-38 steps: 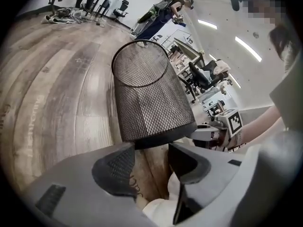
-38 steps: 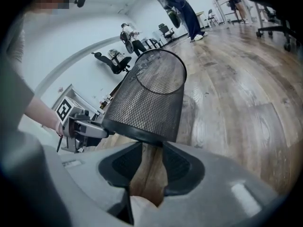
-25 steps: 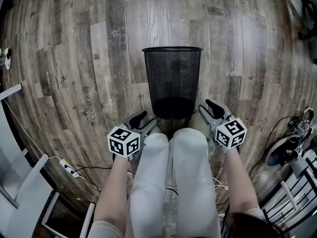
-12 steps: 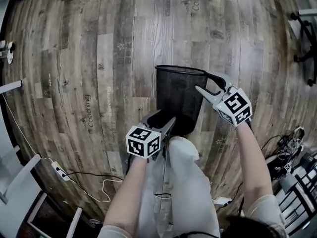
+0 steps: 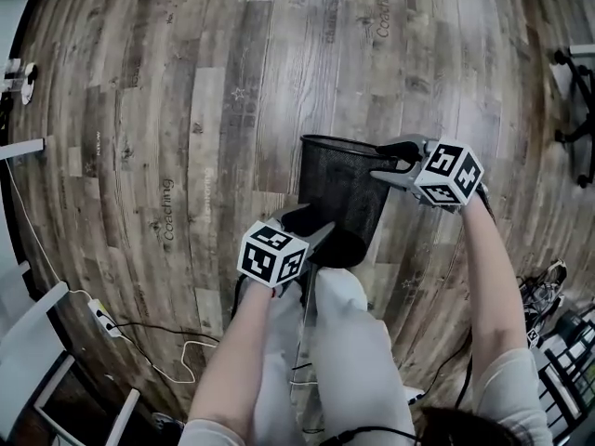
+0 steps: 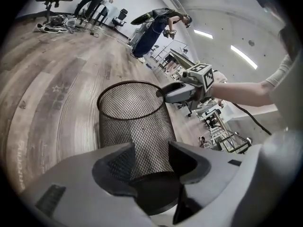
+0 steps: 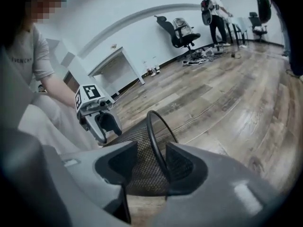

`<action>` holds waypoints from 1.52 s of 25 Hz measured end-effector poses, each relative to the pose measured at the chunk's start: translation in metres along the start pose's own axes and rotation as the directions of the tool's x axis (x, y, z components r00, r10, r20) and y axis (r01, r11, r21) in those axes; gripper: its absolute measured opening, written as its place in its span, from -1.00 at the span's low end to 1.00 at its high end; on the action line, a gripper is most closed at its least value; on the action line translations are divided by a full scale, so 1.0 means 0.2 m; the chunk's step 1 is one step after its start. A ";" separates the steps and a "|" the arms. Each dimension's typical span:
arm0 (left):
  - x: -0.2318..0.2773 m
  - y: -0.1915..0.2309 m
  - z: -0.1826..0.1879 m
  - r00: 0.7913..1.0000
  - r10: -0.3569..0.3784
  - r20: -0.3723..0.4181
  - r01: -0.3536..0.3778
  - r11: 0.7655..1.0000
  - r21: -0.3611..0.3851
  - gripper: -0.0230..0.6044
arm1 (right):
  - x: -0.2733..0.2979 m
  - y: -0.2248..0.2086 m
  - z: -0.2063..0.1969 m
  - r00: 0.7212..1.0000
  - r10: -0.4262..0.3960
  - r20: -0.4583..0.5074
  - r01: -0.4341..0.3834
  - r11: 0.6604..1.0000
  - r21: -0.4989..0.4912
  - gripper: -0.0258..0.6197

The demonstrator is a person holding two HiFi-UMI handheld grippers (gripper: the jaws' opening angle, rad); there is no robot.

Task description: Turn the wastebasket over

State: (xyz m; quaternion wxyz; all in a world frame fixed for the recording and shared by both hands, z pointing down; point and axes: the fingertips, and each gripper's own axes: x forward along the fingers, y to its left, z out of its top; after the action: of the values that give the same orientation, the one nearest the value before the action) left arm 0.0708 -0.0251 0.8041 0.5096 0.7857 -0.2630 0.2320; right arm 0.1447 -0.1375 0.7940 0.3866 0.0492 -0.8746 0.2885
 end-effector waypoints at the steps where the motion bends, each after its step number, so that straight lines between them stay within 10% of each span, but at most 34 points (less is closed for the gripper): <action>1: -0.01 0.00 0.00 1.000 -0.003 -0.008 0.003 1.000 0.000 -0.24 | 0.01 0.01 0.01 1.000 0.028 -0.011 -0.028 1.000 0.004 -0.34; 6: -0.04 0.08 0.01 1.000 -0.002 -0.003 0.002 0.999 -0.035 -0.24 | 0.04 0.05 0.08 0.993 0.113 -0.023 -0.113 0.994 0.001 -0.50; 13: -0.16 0.11 0.23 0.976 0.033 0.215 0.009 0.982 -0.189 -0.24 | 0.06 0.16 0.16 0.990 0.136 0.037 -0.137 0.991 0.005 -0.70; 25: -0.50 0.03 0.37 0.931 0.156 0.329 -0.013 0.917 -0.398 -0.24 | -0.01 0.80 0.23 0.991 0.129 -0.047 -0.137 0.956 -0.260 -0.78; 31: -0.66 0.13 0.24 0.925 0.323 0.202 -0.196 0.858 -0.475 -0.24 | -0.01 1.12 0.16 0.992 0.101 -0.069 -0.119 0.939 -0.323 -0.81; 38: -0.62 0.08 0.02 0.957 0.289 0.027 -0.249 0.865 -0.435 -0.24 | 0.03 1.39 0.03 0.985 0.104 -0.138 -0.153 0.898 -0.412 -0.82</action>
State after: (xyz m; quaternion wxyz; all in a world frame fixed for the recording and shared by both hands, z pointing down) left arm -0.0334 -0.0129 0.7350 0.6190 0.6204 -0.4374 0.2013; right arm 0.0512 0.0898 0.6651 0.4168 -0.1094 -0.8943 0.1205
